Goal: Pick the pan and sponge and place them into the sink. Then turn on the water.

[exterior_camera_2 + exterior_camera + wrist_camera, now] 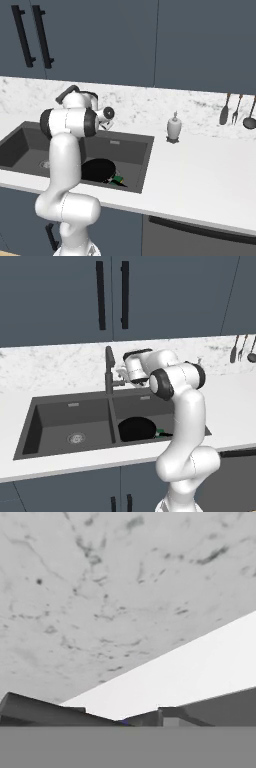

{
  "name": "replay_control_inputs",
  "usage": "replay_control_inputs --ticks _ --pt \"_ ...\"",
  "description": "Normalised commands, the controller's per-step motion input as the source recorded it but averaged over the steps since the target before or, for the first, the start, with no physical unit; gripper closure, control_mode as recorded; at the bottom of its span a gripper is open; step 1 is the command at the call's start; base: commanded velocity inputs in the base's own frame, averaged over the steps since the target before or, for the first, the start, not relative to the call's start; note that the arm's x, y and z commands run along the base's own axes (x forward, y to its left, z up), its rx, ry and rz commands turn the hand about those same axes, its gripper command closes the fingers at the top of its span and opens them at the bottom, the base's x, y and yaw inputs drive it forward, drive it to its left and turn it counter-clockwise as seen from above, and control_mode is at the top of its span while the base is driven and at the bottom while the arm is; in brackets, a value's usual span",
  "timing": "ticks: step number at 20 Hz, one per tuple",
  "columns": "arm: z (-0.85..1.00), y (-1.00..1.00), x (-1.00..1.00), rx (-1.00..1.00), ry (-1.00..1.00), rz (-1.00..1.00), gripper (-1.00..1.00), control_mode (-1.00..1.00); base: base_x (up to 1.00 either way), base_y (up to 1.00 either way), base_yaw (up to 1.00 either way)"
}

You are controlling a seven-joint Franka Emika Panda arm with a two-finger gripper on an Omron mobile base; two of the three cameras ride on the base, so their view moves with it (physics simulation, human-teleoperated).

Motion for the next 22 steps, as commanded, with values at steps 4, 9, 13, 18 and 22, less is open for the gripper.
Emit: replay_control_inputs --ticks 4,9,13,18,22 --pt "-0.11 0.00 0.23 0.00 0.00 -0.05 1.00 -1.00 0.00 0.00 0.00" --pt "-0.07 0.00 0.23 0.00 0.00 -0.05 1.00 -1.00 0.00 0.00 0.00" --pt "-0.02 0.00 0.16 0.04 0.00 -0.05 1.00 -1.00 0.00 0.00 0.00" --pt "-0.12 0.00 0.08 0.13 0.07 -0.07 1.00 -1.00 0.00 0.00 0.00" --pt "-0.20 -0.11 0.00 0.23 0.13 -0.04 1.00 -1.00 0.00 0.00 0.00"
